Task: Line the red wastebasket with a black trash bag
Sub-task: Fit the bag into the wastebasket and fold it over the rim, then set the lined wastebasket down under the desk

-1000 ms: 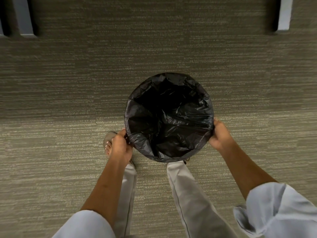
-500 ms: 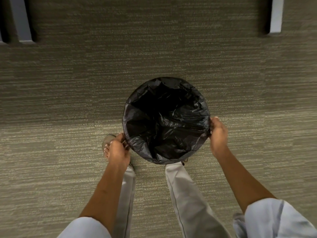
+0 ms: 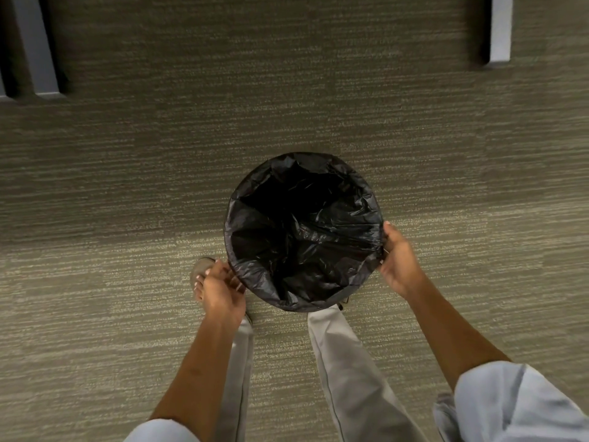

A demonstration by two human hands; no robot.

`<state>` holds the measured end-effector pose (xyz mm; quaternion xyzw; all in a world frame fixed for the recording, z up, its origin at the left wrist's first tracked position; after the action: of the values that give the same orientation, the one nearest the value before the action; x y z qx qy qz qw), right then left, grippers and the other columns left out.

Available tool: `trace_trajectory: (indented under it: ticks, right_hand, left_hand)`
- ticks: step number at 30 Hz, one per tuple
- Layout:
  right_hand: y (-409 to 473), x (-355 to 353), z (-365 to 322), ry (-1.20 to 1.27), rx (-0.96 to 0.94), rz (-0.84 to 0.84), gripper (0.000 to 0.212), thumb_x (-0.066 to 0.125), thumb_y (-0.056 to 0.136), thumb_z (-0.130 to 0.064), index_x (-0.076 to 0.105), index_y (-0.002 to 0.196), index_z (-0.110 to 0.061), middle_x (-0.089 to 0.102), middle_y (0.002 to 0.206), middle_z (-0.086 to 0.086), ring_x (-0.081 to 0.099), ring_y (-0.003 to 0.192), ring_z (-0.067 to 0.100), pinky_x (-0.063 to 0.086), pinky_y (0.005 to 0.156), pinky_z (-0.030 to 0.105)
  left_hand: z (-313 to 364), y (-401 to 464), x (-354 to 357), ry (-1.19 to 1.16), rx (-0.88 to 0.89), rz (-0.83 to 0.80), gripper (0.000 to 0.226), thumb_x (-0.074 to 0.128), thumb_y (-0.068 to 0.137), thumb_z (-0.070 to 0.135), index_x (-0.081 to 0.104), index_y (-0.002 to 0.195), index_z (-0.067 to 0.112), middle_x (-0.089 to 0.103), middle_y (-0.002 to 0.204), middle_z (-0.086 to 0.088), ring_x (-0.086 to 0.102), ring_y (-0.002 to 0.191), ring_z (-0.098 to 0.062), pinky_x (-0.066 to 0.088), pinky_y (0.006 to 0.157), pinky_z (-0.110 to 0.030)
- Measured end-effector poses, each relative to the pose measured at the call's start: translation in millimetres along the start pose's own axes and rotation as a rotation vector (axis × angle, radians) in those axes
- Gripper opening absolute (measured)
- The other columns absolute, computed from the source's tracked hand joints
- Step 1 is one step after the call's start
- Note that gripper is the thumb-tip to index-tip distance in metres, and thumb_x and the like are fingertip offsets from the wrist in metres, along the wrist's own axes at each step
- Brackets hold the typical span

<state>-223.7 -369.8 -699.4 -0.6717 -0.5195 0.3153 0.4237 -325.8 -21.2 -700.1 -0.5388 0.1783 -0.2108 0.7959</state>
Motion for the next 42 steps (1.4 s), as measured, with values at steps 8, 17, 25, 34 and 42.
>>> trace_trajectory:
  ticks: [8,17,25,34,42]
  right_hand:
    - [-5,-10,-1,-0.209,-0.148,-0.027,0.023,0.072,0.087,-0.007,0.076,0.100,-0.026,0.079,0.103,0.003,0.075,0.097,0.022,0.060,0.078,0.038]
    - [1,-17,-14,-0.609,-0.225,0.151,0.019,0.083,0.080,-0.015,0.069,0.092,-0.021,0.074,0.093,-0.006,0.073,0.090,0.017,0.061,0.083,0.039]
    - [3,-34,-21,-0.430,-0.152,0.188,0.023,0.075,0.083,0.003,0.070,0.099,-0.013,0.078,0.098,0.004,0.075,0.091,0.019,0.062,0.079,0.032]
    - [-21,-95,-52,-0.057,-0.188,0.255,0.026,0.069,0.083,0.012,0.071,0.095,-0.012,0.079,0.086,0.002,0.075,0.078,0.013,0.061,0.068,0.023]
    - [-26,-165,-112,0.259,-0.176,0.415,0.019,0.067,0.085,0.010,0.066,0.085,-0.009,0.070,0.080,0.007,0.067,0.055,0.004,0.055,0.052,0.017]
  left_hand:
    - [-9,-19,1,0.061,0.012,-0.019,0.020,0.042,0.100,0.011,0.059,0.091,0.012,0.059,0.077,-0.002,0.055,0.071,-0.017,0.048,0.077,-0.033]
    - [-7,-24,-5,0.013,-0.033,0.069,0.042,0.032,0.099,0.001,0.055,0.135,0.000,0.066,0.080,-0.001,0.054,0.061,-0.016,0.045,0.077,-0.032]
    - [8,-29,17,0.139,0.013,0.044,0.048,0.031,0.098,0.016,0.047,0.143,0.011,0.063,0.104,-0.008,0.055,0.078,-0.020,0.045,0.076,-0.038]
    - [20,-62,146,0.246,0.005,-0.210,0.037,0.041,0.100,0.037,0.063,0.096,0.008,0.060,0.080,-0.005,0.056,0.074,-0.021,0.047,0.078,-0.037]
    - [22,-106,290,0.143,0.014,-0.327,0.037,0.046,0.100,0.042,0.057,0.100,0.008,0.054,0.090,-0.010,0.052,0.081,-0.022,0.043,0.079,-0.035]
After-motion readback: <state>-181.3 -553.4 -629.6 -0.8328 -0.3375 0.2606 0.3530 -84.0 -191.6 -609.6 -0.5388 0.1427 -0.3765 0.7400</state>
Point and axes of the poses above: each hand's wrist, its own y-axis towards the middle knuckle, its own x-axis out of the palm, z = x × y, the point moved 10 cm from there along y, towards the middle knuckle
